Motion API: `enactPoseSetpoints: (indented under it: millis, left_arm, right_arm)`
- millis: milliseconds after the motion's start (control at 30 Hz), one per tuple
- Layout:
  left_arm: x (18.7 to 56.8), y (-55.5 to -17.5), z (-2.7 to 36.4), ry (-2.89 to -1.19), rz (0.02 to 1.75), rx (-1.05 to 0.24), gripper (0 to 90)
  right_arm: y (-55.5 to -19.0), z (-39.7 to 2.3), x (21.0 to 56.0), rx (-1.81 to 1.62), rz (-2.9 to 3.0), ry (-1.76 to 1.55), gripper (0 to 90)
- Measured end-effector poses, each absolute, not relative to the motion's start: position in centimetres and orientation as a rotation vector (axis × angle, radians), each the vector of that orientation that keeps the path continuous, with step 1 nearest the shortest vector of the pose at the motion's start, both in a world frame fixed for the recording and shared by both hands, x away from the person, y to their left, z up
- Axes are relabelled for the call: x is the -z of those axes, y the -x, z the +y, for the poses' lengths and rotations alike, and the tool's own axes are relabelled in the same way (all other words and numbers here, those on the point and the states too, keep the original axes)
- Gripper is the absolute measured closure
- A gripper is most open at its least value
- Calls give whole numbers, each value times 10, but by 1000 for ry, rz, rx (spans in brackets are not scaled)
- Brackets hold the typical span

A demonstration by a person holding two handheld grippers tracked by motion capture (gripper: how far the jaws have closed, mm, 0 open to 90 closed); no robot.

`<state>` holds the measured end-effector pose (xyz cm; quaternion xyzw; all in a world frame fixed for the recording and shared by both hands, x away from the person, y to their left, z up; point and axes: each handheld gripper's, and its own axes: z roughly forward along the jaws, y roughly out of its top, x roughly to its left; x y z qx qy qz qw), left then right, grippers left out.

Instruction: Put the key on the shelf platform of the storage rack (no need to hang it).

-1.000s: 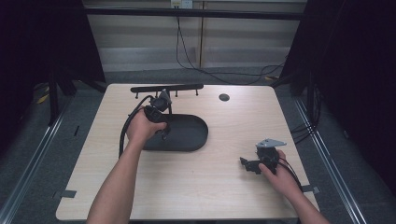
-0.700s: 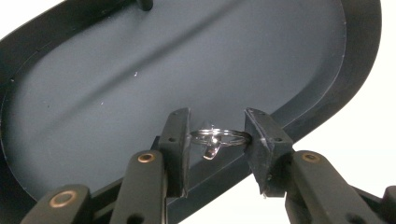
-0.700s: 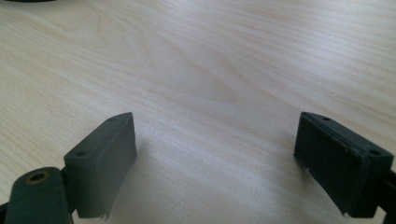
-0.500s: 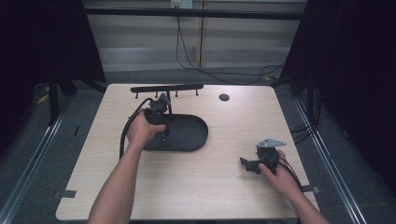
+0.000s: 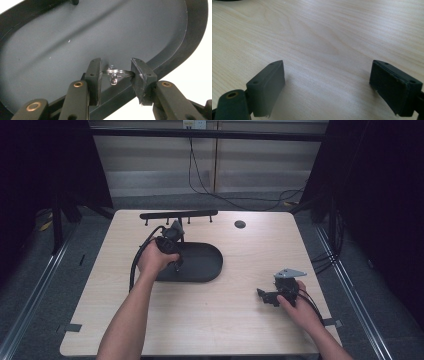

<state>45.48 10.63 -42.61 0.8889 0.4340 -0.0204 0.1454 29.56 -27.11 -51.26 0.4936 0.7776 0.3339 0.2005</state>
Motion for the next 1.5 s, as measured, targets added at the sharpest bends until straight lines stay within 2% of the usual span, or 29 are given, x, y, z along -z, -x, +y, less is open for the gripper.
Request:
enactPoseSetpoints:
  millis: [833, 1500]
  left_arm:
    - [430, -460, 106, -2527, 1254, 20, 608]
    - [427, -458, 105, -2513, 1250, -5, 545]
  right_arm:
    - [-296, -271, 513, -933, 2173, -1379, 123]
    - [-295, -271, 513, -932, 2175, -1384, 123]
